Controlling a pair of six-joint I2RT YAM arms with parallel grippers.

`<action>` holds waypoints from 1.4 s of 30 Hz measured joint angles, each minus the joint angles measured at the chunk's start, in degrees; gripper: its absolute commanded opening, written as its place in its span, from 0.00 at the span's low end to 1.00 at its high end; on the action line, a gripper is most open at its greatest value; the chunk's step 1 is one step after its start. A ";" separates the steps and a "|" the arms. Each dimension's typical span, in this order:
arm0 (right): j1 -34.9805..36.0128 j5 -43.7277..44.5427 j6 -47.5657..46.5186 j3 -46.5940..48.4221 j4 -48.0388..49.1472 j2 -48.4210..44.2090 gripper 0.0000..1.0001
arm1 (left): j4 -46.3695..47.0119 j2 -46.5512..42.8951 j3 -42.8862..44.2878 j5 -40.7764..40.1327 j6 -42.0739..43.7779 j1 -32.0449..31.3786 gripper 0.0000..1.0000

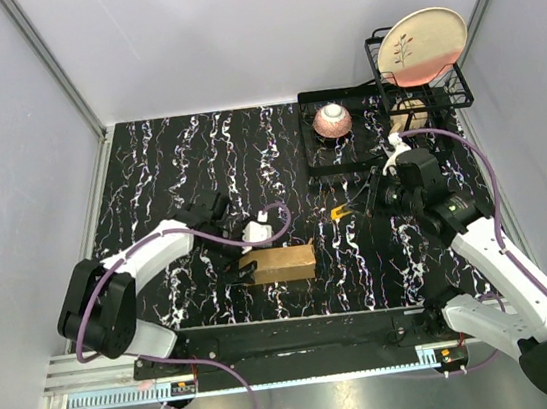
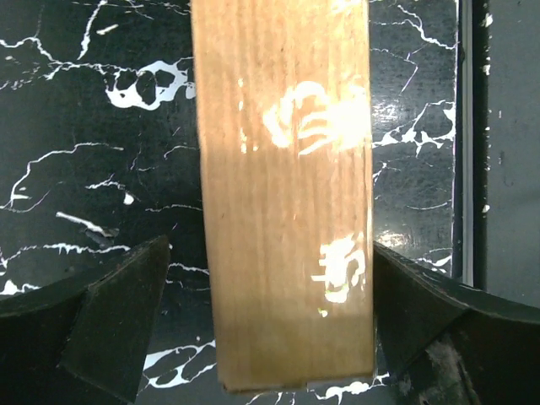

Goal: Unpack the express box
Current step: Adjust the express box at the center of the board.

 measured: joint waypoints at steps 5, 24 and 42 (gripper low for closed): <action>0.00 -0.22 0.00 0.24 0.04 -0.07 0.00 | 2.23 0.87 0.00 -3.80 -2.84 -3.45 0.99; -0.04 -5.46 0.26 0.17 5.66 2.08 0.00 | 2.84 3.74 0.07 -9.20 -5.09 -3.52 0.99; 1.42 -5.51 -2.51 0.11 9.84 6.32 0.00 | -5.66 3.52 4.85 -10.54 -5.62 -2.62 0.34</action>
